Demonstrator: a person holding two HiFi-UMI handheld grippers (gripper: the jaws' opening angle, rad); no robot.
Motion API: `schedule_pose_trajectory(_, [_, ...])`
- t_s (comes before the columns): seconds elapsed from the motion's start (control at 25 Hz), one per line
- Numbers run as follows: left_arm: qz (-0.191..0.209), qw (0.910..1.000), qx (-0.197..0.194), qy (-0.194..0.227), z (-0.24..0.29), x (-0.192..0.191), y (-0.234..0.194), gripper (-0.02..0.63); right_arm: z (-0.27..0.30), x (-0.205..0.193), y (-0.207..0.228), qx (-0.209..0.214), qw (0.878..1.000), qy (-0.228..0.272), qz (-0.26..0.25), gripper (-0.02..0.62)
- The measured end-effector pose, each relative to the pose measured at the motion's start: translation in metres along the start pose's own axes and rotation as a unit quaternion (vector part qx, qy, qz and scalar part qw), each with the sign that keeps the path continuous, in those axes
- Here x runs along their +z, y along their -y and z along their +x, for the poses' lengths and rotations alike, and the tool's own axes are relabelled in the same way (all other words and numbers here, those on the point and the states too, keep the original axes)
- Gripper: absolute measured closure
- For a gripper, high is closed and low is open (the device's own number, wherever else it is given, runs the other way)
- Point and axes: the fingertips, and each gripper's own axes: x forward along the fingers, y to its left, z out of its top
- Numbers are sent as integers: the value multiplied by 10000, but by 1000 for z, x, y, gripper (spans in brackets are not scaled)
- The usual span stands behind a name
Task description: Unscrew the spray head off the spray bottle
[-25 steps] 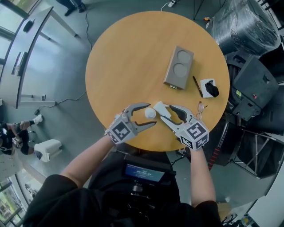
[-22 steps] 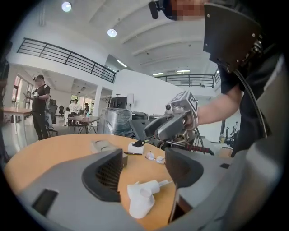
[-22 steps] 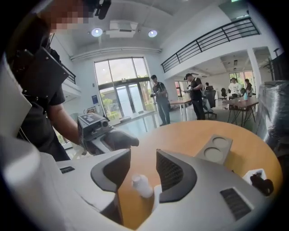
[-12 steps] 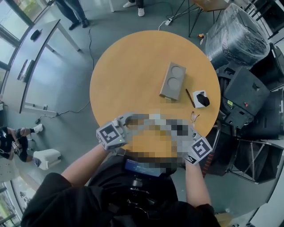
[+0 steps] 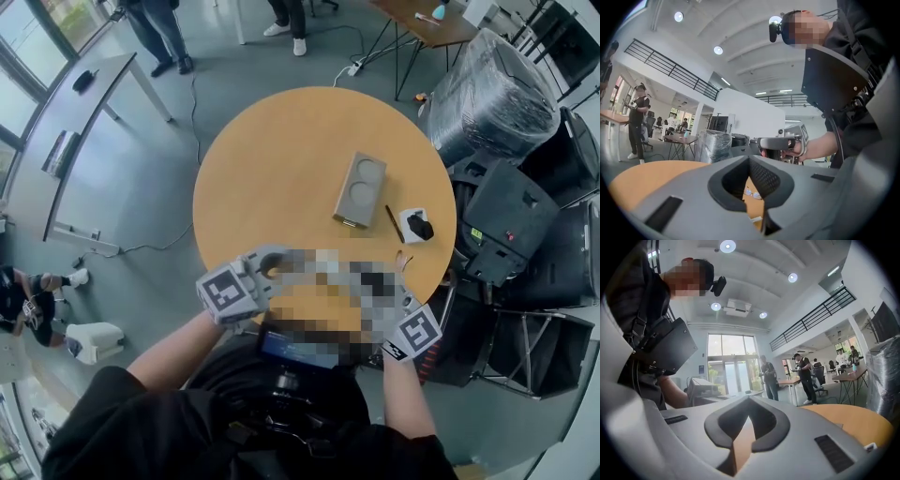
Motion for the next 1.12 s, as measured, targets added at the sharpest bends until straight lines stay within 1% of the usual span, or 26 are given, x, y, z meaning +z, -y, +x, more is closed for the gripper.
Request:
schedule_pose_trajectory(0.36, [131,9999,20,7,-9,17,-7,603,9,12,-5,80,9998,-39,-174,588])
schedule_pose_trajectory(0.88, [131,9998,-96,-71,-6,15,-13,603,14,10,-5,123,9996,-105,-226,588])
schedule_pose_trajectory(1.12, [111,9999,-82,-93,-4,12,-14,603,11,7,-3,126,9995,-178,-222,588])
